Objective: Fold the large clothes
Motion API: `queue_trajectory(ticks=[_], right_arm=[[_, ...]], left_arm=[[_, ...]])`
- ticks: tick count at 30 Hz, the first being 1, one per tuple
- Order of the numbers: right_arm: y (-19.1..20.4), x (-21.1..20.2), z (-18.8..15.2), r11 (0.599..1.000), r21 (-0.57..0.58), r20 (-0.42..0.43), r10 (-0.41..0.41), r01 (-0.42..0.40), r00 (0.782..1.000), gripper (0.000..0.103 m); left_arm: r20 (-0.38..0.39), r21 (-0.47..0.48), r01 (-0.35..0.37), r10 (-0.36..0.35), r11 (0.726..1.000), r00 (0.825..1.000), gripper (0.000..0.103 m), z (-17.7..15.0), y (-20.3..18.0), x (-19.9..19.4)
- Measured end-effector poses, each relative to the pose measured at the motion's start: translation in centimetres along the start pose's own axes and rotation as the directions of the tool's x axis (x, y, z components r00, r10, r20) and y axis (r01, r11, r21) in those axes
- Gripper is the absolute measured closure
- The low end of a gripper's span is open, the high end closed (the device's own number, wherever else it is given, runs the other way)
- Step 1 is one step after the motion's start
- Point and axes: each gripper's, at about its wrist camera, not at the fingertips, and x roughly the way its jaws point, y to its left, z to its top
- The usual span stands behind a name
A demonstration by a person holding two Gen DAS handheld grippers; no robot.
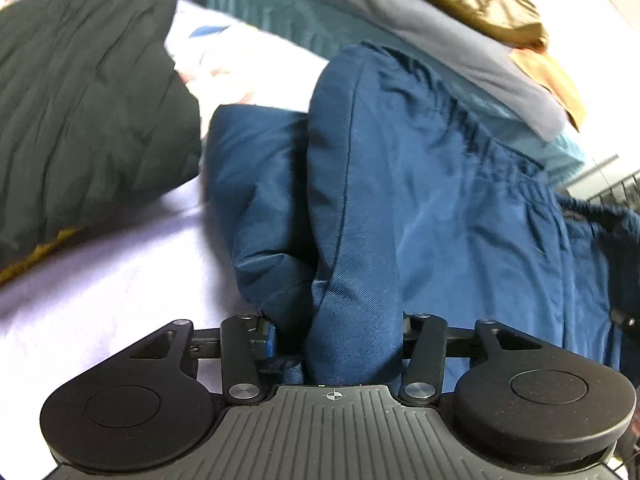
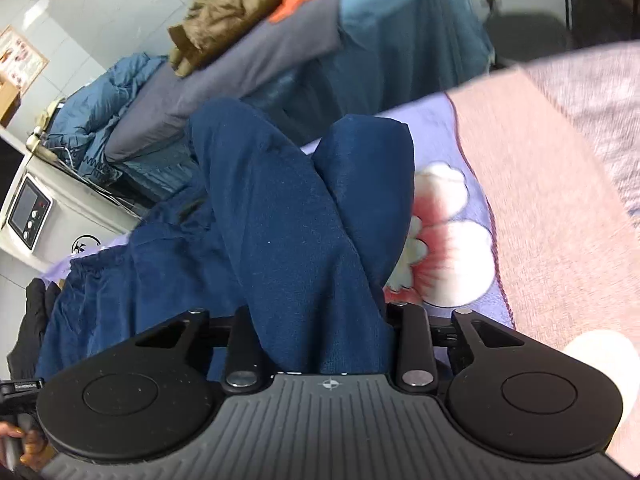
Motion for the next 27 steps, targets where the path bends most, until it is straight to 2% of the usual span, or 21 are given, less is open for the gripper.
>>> queue_trajectory(ticks=[3, 6, 11, 14, 17, 19, 22, 25, 27], right_arm=[[1.0, -1.6, -0.1, 1.0, -0.009, 0.034, 0.018, -0.017, 0.999, 0.073], [2.0, -4.0, -0.7, 0.999, -0.021, 0.049, 0.039, -0.038, 0.998, 0.074], [2.2, -9.7, -3.2, 0.999, 0.003, 0.061, 0.052, -0.052, 0.997, 0.075], [0.8, -13.5, -5.1, 0.998, 0.041, 0.055, 0.037, -0.039, 0.998, 0.075], [-0.9, -16.8, -7.6, 0.997, 0.071, 0.037, 0.008, -0.011, 0.999, 0.075], [-1.7, -18.1, -9.3, 0.996, 0.086, 0.017, -0.002, 0.0, 1.0, 0.075], [-1.3, -18.9, -11.0, 0.998, 0.063, 0.017, 0.001, -0.002, 1.0, 0.076], [0.5, -18.5, -10.7, 0.998, 0.046, 0.054, 0.036, -0.039, 0.998, 0.077], [2.5, -18.1, -9.9, 0.997, 0.002, 0.07, 0.077, -0.077, 0.995, 0.078]], left_arm=[[0.019, 0.013, 0.031, -0.032, 0.999, 0.999, 0.005, 0.2, -0.4, -1.4], [0.037, 0.088, 0.077, -0.081, 0.993, 0.996, 0.006, 0.1, -1.7, -3.7], [-0.006, 0.202, 0.143, -0.145, 0.969, 0.989, 0.006, -2.5, -3.7, -6.9], [-0.06, 0.187, 0.184, -0.176, 0.965, 0.983, 0.006, -5.3, -3.1, -7.5], [-0.097, 0.158, 0.185, -0.172, 0.97, 0.98, 0.005, -7.1, -2.3, -7.2], [-0.075, 0.166, 0.174, -0.163, 0.971, 0.984, 0.006, -6.8, -2.5, -7.4], [0.003, 0.227, 0.167, -0.172, 0.959, 0.985, 0.007, -4.5, -4.1, -9.6], [0.105, 0.278, 0.154, -0.189, 0.948, 0.976, 0.007, -1.4, -5.2, -12.6], [0.169, 0.303, 0.146, -0.204, 0.942, 0.964, 0.007, 0.6, -5.6, -15.2]])
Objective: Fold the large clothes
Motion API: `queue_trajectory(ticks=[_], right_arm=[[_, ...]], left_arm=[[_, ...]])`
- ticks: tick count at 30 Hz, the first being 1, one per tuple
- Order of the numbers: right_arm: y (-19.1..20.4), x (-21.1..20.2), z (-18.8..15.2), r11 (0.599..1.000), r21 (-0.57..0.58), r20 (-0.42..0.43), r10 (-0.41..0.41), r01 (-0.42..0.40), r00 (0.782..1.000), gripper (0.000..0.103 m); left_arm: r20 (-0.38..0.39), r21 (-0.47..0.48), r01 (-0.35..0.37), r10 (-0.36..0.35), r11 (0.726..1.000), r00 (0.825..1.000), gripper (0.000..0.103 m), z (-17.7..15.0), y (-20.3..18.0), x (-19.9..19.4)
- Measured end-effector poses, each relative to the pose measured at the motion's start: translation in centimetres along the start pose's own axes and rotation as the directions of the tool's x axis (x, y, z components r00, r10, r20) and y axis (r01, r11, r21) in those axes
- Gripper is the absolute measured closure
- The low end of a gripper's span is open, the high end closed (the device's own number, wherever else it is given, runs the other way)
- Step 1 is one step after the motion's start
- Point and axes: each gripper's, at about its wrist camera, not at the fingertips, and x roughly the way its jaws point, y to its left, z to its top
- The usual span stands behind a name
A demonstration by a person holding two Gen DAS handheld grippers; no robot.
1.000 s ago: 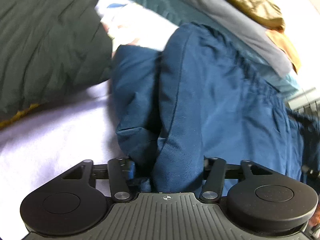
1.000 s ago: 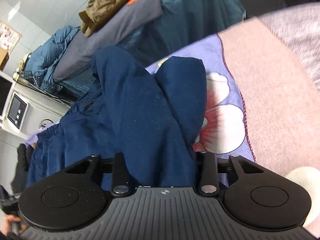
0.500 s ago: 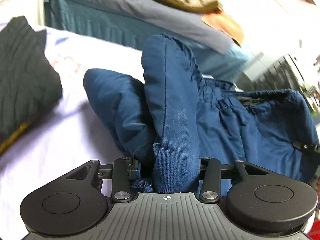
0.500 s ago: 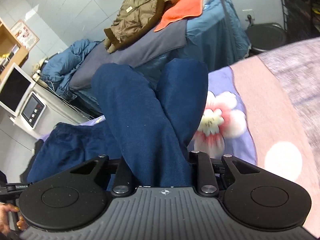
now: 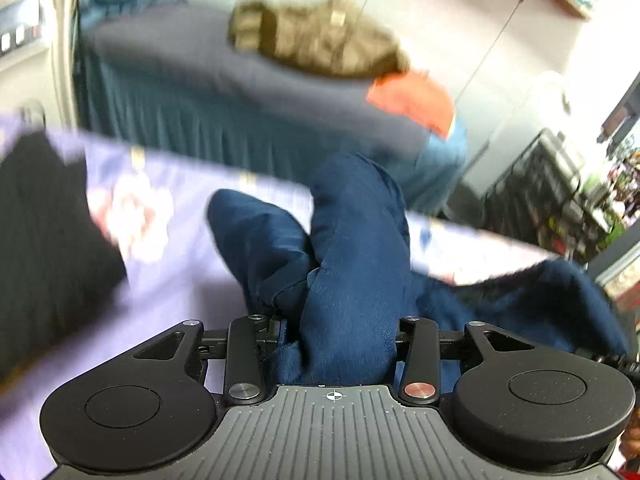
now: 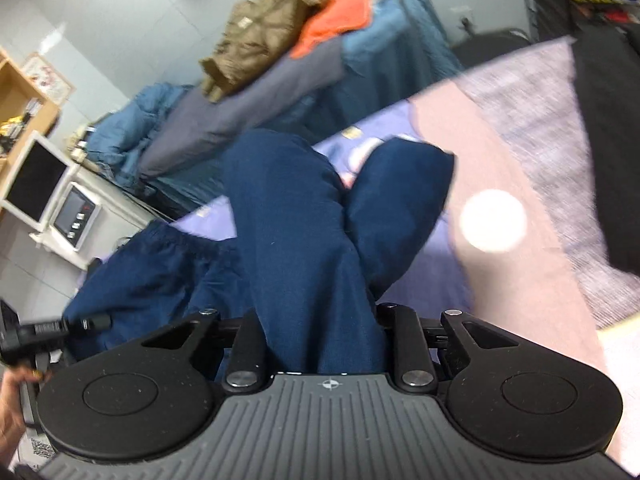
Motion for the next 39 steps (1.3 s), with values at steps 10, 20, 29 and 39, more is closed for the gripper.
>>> queue_trajectory(ticks=[10, 20, 29, 39], right_arm=[[16.0, 5.7, 7.0, 0.91, -0.243, 0.02, 0.35, -0.335, 0.937, 0.078], [41.7, 21.1, 7.1, 0.682, -0.368, -0.2, 0.606, -0.632, 0.77, 0.077], [48.8, 36.0, -0.7, 0.757, -0.443, -0.348, 0.349, -0.481, 0.87, 0.068], [45.2, 39.9, 0.5, 0.854, -0.276, -0.427, 0.301, -0.44, 0.853, 0.041]], left_arm=[[0.332, -0.127, -0.231, 0.261, 0.965, 0.907, 0.007, 4.5, 6.8, -18.5], [0.306, -0.411, -0.563, 0.69, 0.717, 0.656, 0.007, -1.1, 22.7, -31.7], [0.049, -0.667, -0.547, 0.762, 0.507, 0.646, 0.0, -12.9, 35.9, -25.1], [0.097, -0.699, -0.454, 0.702, 0.552, 0.706, 0.0, -15.2, 38.2, -26.0]])
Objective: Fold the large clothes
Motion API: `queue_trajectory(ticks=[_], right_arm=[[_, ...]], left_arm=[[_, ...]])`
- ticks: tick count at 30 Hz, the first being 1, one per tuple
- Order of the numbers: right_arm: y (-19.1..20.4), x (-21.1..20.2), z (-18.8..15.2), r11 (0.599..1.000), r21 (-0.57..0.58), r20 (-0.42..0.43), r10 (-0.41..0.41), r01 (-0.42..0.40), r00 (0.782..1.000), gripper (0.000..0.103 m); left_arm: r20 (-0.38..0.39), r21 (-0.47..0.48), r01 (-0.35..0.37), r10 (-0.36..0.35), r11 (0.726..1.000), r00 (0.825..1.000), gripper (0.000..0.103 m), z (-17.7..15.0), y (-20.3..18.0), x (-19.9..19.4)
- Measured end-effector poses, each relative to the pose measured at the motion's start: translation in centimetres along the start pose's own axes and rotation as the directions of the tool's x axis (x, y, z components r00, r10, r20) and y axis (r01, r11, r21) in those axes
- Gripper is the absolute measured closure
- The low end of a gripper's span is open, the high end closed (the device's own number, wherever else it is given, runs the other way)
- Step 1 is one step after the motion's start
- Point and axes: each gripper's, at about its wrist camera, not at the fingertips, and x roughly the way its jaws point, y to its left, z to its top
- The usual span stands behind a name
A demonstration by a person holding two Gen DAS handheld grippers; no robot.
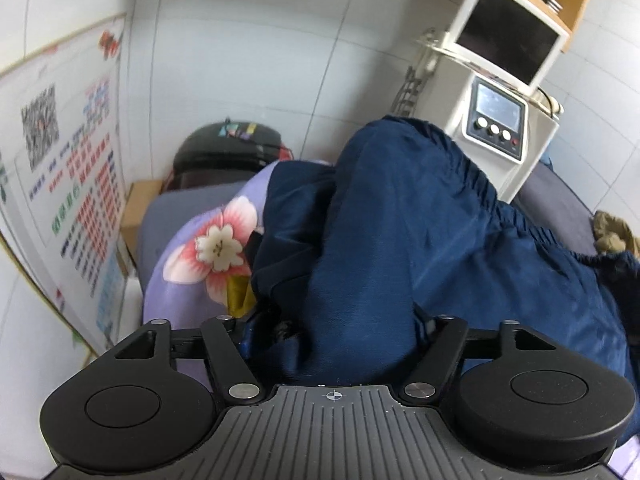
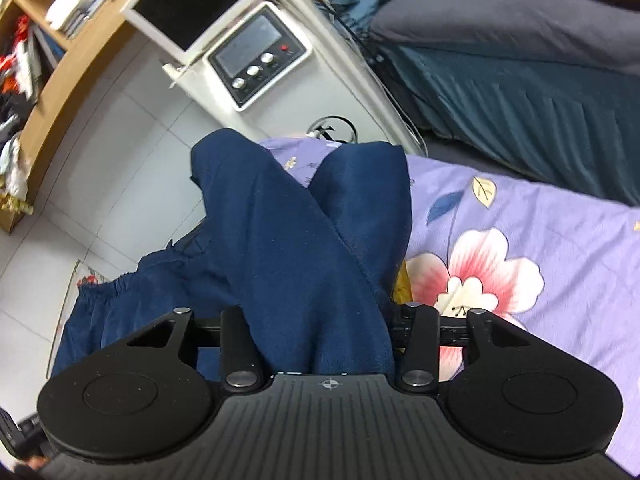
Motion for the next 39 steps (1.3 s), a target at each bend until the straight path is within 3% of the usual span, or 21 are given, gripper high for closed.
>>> queue_trajectory(ticks=[3, 6, 15, 17, 20, 24, 26, 29, 33, 36, 39], right_arm=[[-1.1, 0.7, -0.1, 0.999, 0.035, -0.013, -0.031, 0.031, 0.999, 0.022], [-2.8, 1.2, -0.6, 0.99, 0.136, -0.032, -0.023, 0.027, 0.999, 0.013], [-4.7, -0.9, -0.9, 0.95, 0.305, -0.018, 0.071, -0.062, 0.997, 0.009], [-5.4, -1.3, -0.7, 0.928, 0.356, -0.009, 0.122, -0.111, 0.992, 0.009], [-6.0, -1.9, -0.4, 0.912, 0.403, 0.012, 0.078, -0.076, 0.997, 0.008], [-6.0, -2.6, -0.7, 0.887, 0.445, 0.048, 0.114, -0.123, 0.992, 0.007], [-4.5, -3.9, -0.6, 0.926, 0.364, 0.068, 0.084, -0.103, 0.994, 0.004], [-1.5, -6.7, -0.6, 0.992, 0.125, 0.133, -0.01, -0.007, 0.991, 0.001], [0.6, -9.8, -1.2, 0.979, -0.025, 0.155, -0.198, 0.204, 0.968, 0.001], [1.6, -11.3, -2.7, 0.956, -0.117, 0.117, -0.256, 0.27, 0.959, 0.001], [3.1, -11.6, -5.3, 0.936, -0.193, 0.052, -0.291, 0.295, 0.955, 0.001]], left_arm=[[-0.03, -0.064, 0.025, -0.027, 0.998, 0.999, 0.0, -0.9, 1.1, 0.1], [-0.037, -0.116, 0.057, -0.062, 0.992, 0.997, 0.0, -1.2, 2.1, 0.1], [-0.01, -0.198, 0.127, -0.132, 0.972, 0.991, 0.0, -0.6, 4.7, -3.5], [-0.029, -0.187, 0.108, -0.115, 0.976, 0.993, 0.0, -0.5, 4.9, -3.5], [-0.03, -0.193, 0.097, -0.104, 0.976, 0.994, 0.0, -0.4, 4.7, -3.1], [0.009, -0.209, 0.069, -0.068, 0.975, 0.998, 0.0, 0.1, 3.8, -4.0], [0.036, -0.157, 0.014, -0.008, 0.988, 0.999, 0.0, 0.6, 2.7, -5.1], [0.082, -0.01, -0.132, 0.133, 0.991, 0.988, 0.0, 1.1, -0.1, -7.0], [0.159, 0.157, -0.273, 0.248, 0.949, 0.955, 0.0, 0.6, -4.5, -10.2], [0.188, 0.226, -0.245, 0.205, 0.943, 0.961, 0.0, -0.7, -7.8, -12.3], [0.102, 0.254, -0.201, 0.181, 0.946, 0.978, 0.0, -2.1, -10.8, -12.6]])
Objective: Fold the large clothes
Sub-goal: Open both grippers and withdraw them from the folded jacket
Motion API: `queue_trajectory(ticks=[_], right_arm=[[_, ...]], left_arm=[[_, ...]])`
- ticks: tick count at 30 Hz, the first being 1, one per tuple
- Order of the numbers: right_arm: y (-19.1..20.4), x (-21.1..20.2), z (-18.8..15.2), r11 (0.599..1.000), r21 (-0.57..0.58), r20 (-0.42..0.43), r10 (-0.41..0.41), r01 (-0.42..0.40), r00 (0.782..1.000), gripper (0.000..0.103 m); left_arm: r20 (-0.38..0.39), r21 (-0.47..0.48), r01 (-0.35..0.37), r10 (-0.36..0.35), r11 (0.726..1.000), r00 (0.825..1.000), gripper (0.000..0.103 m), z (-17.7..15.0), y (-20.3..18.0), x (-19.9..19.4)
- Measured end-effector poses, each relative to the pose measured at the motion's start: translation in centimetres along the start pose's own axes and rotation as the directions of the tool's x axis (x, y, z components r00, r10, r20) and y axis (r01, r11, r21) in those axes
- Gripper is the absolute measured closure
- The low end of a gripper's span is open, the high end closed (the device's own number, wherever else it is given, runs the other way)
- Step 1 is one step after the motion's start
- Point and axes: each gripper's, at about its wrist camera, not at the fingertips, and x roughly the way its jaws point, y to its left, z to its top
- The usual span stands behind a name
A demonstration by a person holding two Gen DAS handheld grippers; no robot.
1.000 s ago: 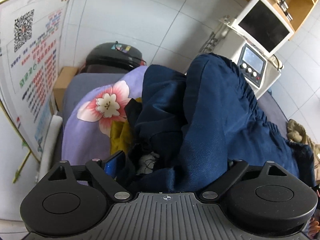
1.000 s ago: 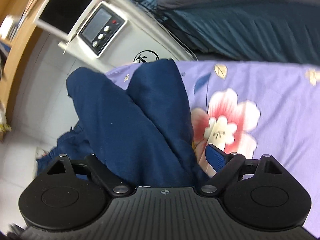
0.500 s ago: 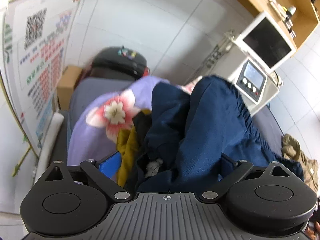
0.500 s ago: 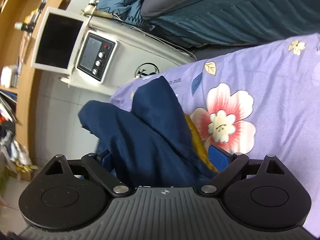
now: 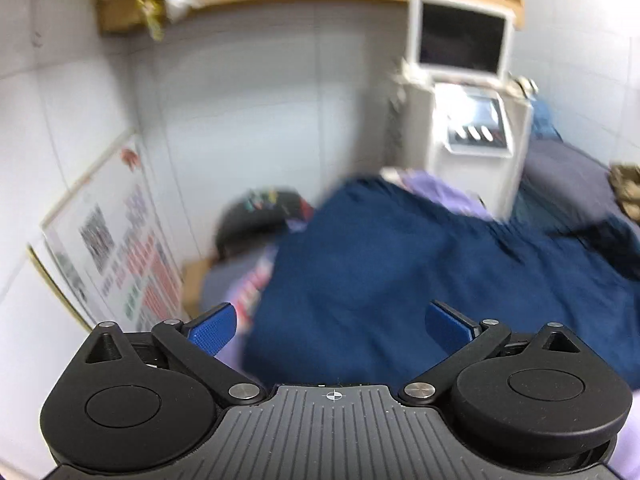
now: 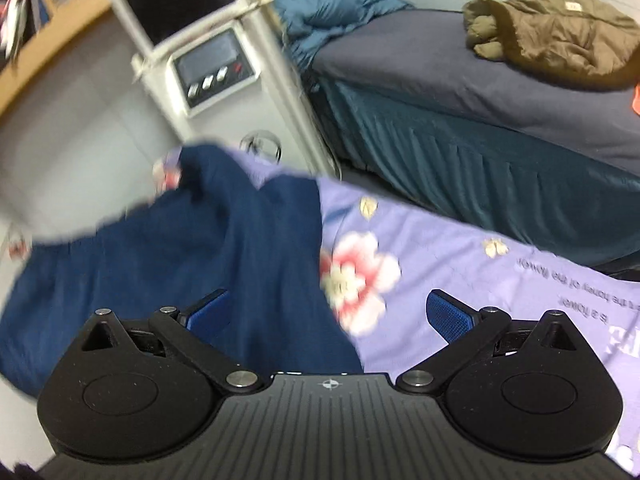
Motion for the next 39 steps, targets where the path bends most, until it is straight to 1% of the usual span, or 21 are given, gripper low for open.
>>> queue_trajectory(ticks=[2, 3, 4, 6, 8, 9, 10, 12, 15, 20, 24, 27, 31, 34, 37, 39], right_arm=[[1.6, -0.4, -1.5, 0.999, -0.048, -0.046, -0.012, 0.01, 0.999, 0.0], [2.9, -0.7, -2.3, 0.997, -0.078, -0.064, -0.019, 0.014, 0.998, 0.0], [4.2, -1.0, -3.1, 0.994, -0.107, -0.07, -0.025, 0.018, 0.997, 0.0], [7.1, -1.3, -4.4, 0.987, -0.159, -0.083, -0.003, -0.01, 0.997, 0.0], [9.5, -1.4, -4.9, 0.983, -0.183, -0.12, 0.012, -0.034, 0.993, 0.0], [10.8, -1.3, -5.0, 0.979, -0.198, -0.142, 0.013, -0.042, 0.99, 0.0], [11.9, -1.3, -4.9, 0.975, -0.215, -0.156, 0.016, -0.05, 0.988, 0.0], [14.1, -1.5, -4.6, 0.966, -0.253, -0.167, 0.011, -0.054, 0.986, 0.0], [16.9, -2.3, -3.7, 0.954, -0.296, -0.152, 0.014, -0.059, 0.988, 0.0], [18.8, -2.6, -2.0, 0.952, -0.302, -0.145, -0.001, -0.043, 0.989, 0.0], [19.5, -1.8, -1.3, 0.951, -0.31, -0.152, -0.046, -0.003, 0.987, 0.0], [19.5, -1.4, -1.4, 0.953, -0.303, -0.165, -0.07, 0.017, 0.984, 0.0], [19.4, -0.9, -1.5, 0.954, -0.299, -0.179, -0.077, 0.02, 0.981, 0.0], [19.7, -0.4, -1.6, 0.951, -0.307, -0.18, -0.084, 0.025, 0.98, 0.0], [19.8, -0.5, -1.8, 0.948, -0.317, -0.179, -0.091, 0.03, 0.98, 0.0], [19.9, -0.4, -1.8, 0.946, -0.323, -0.18, -0.093, 0.031, 0.979, 0.0]], left_arm=[[-0.102, 0.013, 0.01, -0.009, 1.0, 0.995, 0.0, -0.6, -2.3, 0.1], [-0.167, 0.035, 0.013, -0.007, 0.999, 0.986, 0.0, -0.9, -3.6, 0.3], [-0.227, 0.061, 0.02, -0.006, 0.998, 0.974, 0.0, -1.2, -4.8, 0.6], [-0.337, 0.088, 0.034, -0.002, 0.996, 0.941, 0.0, -2.0, -6.8, 1.1], [-0.398, 0.086, 0.072, -0.032, 0.994, 0.917, 0.0, -2.5, -8.4, 1.2], [-0.411, 0.083, 0.088, -0.047, 0.993, 0.91, 0.0, -2.5, -8.8, 1.3], [-0.414, 0.084, 0.095, -0.052, 0.992, 0.909, 0.0, -2.3, -9.1, 1.2], [-0.4, 0.093, 0.083, -0.039, 0.992, 0.916, 0.0, -1.6, -9.6, 1.0], [-0.37, 0.098, 0.057, -0.017, 0.994, 0.929, 0.0, -0.5, -9.7, 0.6], [-0.357, 0.114, 0.049, -0.005, 0.992, 0.934, 0.0, 0.4, -10.5, 0.9], [-0.369, 0.129, 0.043, 0.008, 0.991, 0.93, 0.0, 0.2, -10.9, 1.3], [-0.372, 0.122, 0.037, 0.011, 0.992, 0.928, 0.0, 0.2, -10.8, 1.5], [-0.372, 0.107, 0.035, 0.008, 0.994, 0.928, 0.0, 0.3, -10.4, 1.6], [-0.365, 0.111, 0.033, 0.01, 0.993, 0.931, 0.0, 0.3, -10.4, 1.6], [-0.335, 0.127, 0.025, 0.019, 0.992, 0.942, 0.0, 0.3, -10.5, 1.3], [-0.322, 0.129, 0.011, 0.031, 0.992, 0.946, 0.0, 0.3, -10.5, 1.2]])
